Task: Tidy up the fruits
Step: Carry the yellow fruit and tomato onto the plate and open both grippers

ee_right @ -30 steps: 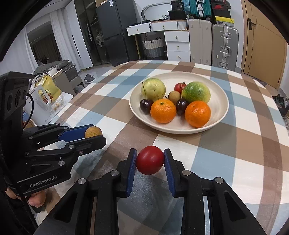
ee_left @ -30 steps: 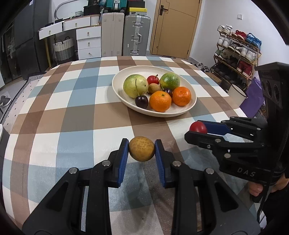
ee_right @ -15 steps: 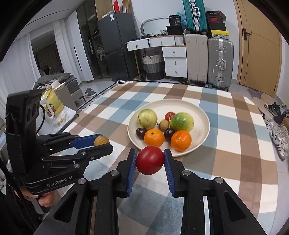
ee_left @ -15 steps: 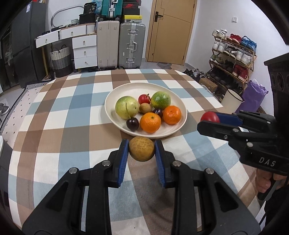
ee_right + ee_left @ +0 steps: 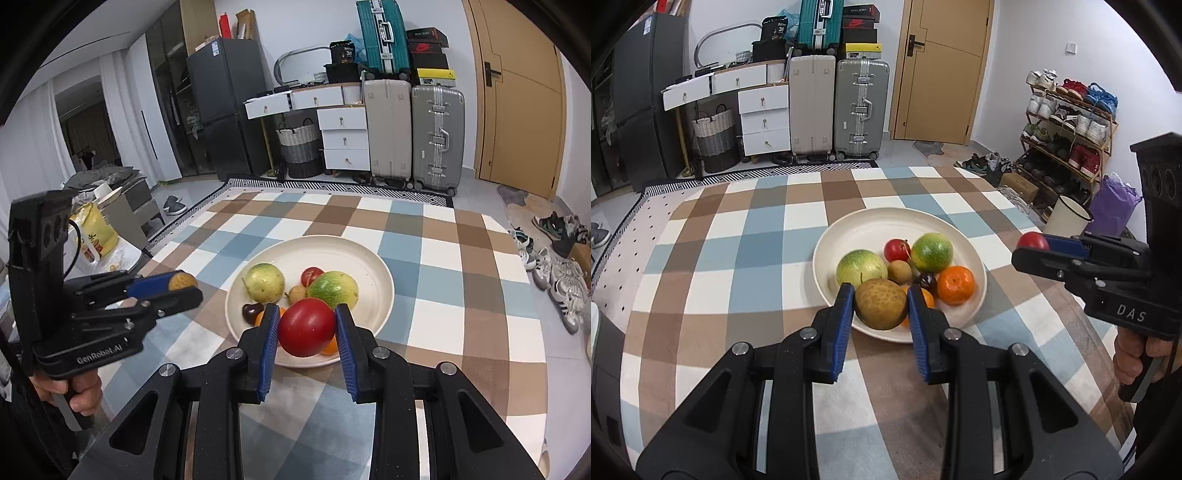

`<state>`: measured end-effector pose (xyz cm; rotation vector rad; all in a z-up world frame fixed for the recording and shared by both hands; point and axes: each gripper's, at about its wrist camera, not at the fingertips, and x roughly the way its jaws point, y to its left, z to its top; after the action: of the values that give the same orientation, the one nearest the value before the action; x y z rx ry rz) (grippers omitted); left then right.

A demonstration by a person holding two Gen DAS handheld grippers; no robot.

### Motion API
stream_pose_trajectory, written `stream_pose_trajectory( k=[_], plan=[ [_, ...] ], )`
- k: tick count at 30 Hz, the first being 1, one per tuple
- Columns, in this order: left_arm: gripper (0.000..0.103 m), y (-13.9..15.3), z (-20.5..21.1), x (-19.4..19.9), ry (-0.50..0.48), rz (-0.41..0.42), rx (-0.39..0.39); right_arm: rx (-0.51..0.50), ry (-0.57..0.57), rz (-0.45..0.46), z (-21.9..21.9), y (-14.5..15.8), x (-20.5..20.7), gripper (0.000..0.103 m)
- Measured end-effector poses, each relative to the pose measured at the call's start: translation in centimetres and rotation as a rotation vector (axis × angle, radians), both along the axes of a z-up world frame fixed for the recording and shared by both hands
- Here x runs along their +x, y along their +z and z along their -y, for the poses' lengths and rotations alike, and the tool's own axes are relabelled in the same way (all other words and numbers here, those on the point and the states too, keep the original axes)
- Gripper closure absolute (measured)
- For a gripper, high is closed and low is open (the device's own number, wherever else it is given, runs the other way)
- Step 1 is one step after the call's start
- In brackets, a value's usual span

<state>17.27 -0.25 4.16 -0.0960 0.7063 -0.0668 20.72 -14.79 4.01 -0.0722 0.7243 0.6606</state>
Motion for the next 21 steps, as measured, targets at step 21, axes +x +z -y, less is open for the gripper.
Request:
stream_pose_trajectory(
  k=[21],
  plan=[
    [0.076,-4.5,-0.5,6.5,0.009,-0.080,0.007,-0.063,-0.034,-0.048,-1.1,-4.9,5.9,0.072]
  ],
)
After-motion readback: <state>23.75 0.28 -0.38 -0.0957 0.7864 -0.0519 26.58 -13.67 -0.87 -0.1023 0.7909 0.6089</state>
